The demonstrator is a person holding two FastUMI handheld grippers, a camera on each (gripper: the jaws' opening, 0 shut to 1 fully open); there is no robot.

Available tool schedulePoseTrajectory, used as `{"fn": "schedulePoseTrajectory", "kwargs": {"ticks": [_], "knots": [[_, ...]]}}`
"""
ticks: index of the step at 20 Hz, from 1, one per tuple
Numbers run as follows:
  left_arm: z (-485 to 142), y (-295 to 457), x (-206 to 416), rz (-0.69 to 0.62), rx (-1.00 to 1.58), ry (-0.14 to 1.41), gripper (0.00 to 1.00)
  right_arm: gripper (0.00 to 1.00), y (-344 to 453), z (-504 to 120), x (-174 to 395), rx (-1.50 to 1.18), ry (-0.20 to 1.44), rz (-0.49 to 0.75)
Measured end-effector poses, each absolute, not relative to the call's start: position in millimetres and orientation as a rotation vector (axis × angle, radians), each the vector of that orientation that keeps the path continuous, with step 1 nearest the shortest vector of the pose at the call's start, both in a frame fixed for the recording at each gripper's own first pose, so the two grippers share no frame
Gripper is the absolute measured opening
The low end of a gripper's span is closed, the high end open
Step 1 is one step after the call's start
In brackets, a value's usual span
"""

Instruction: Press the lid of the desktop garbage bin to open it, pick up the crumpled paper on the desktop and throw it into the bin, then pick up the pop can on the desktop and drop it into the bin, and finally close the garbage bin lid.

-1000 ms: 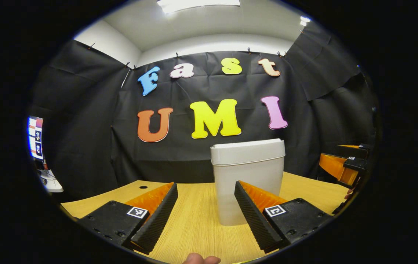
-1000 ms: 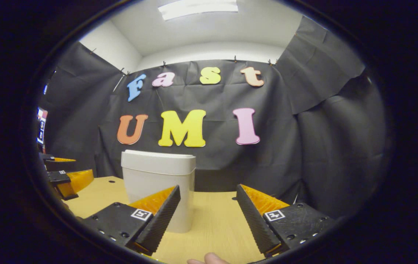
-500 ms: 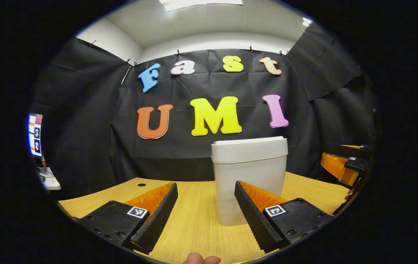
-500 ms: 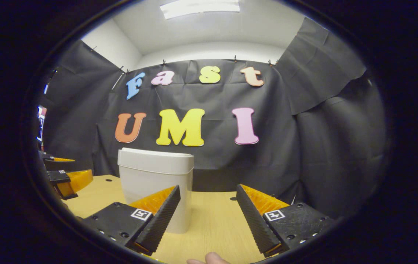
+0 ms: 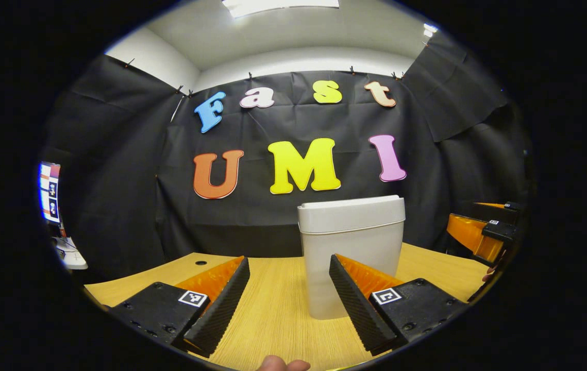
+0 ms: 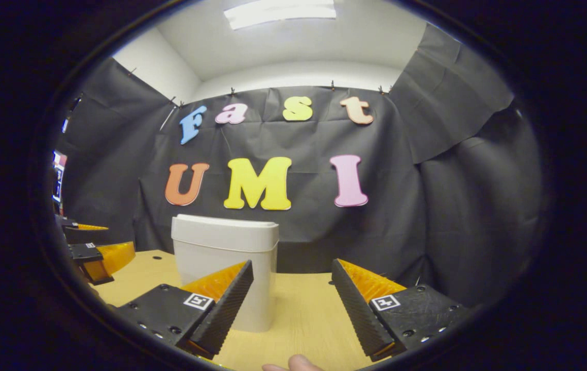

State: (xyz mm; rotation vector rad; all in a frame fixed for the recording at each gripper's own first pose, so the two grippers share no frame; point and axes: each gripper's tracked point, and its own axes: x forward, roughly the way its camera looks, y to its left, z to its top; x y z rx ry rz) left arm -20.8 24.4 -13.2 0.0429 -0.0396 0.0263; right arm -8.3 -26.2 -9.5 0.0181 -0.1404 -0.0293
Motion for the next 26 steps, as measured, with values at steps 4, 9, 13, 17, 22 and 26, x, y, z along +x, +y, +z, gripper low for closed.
{"fn": "schedulePoseTrajectory", "kwargs": {"ticks": [4, 9, 13, 17, 22, 26], "knots": [[-13, 26, -21, 0.030, 0.038, -0.039, 1.00, 0.97, -27, -6, -10, 0.013, -0.151, -0.034], [-12, 31, -23, 0.038, 0.036, -0.044, 1.00, 0.95, -24, -7, -11, 0.018, -0.146, -0.031], [-11, 35, -24, 0.046, 0.043, -0.046, 1.00, 0.95, -21, -8, -9, 0.022, -0.144, -0.024], [-12, 37, -24, 0.053, 0.041, -0.047, 0.99, 0.97, -18, -10, -7, 0.021, -0.137, -0.016], [-12, 34, -23, 0.048, 0.027, -0.043, 1.00, 0.97, -24, -10, -10, 0.015, -0.141, -0.027], [-13, 33, -25, 0.051, 0.029, -0.041, 0.99, 0.97, -21, -7, -10, 0.005, -0.153, -0.021]]}}
